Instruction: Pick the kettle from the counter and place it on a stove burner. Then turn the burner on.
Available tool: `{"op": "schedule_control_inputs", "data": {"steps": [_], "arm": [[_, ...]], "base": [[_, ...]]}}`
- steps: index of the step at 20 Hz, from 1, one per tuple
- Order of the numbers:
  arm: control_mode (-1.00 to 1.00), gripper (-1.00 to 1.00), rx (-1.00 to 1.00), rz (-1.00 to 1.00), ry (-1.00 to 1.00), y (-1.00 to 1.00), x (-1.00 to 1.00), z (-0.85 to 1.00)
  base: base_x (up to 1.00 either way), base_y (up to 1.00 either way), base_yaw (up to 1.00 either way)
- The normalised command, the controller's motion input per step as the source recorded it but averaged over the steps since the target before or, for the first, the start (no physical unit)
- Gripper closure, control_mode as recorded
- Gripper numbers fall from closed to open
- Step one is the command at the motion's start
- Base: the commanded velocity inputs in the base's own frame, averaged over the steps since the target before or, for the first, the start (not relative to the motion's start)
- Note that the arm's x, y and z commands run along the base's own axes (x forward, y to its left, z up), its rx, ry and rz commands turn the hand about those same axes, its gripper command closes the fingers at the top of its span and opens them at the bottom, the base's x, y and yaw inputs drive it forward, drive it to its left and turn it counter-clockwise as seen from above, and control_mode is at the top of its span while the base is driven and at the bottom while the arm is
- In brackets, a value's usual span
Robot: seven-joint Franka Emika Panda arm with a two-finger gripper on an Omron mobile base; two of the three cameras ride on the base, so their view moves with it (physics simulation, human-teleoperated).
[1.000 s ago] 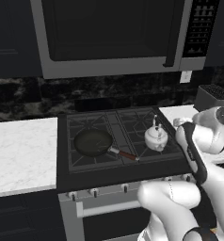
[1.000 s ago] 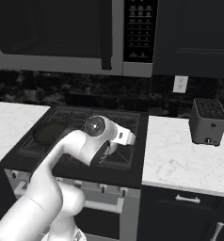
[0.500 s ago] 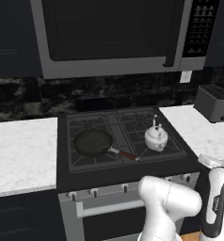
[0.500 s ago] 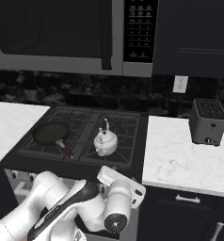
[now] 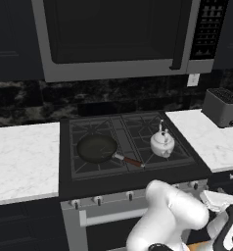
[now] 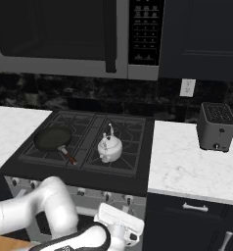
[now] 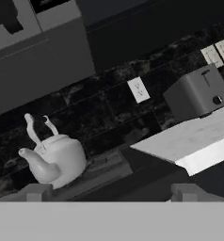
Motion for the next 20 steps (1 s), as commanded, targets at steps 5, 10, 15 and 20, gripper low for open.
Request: {"op": "schedule_control_inputs", "data": {"steps": [5,10,15,20], "arm": [[-1.00,-1.00,-0.10,0.09,-0.12,-0.04,0.24,-0.54],[-1.00,-1.00,-0.08,0.14,-0.06,-0.05,0.31,-0.45],[-1.00,-1.00,-0.04,0.07,0.02,-0.03,0.19,-0.27],[-1.00,-1.00,-0.06,0.00,0.00,-0.17,0.02,-0.33]], "base": [[0.00,0.00,0.00],[0.00,0.00,0.00],[0.00,0.00,0.00],[0.00,0.00,0.00]]}}
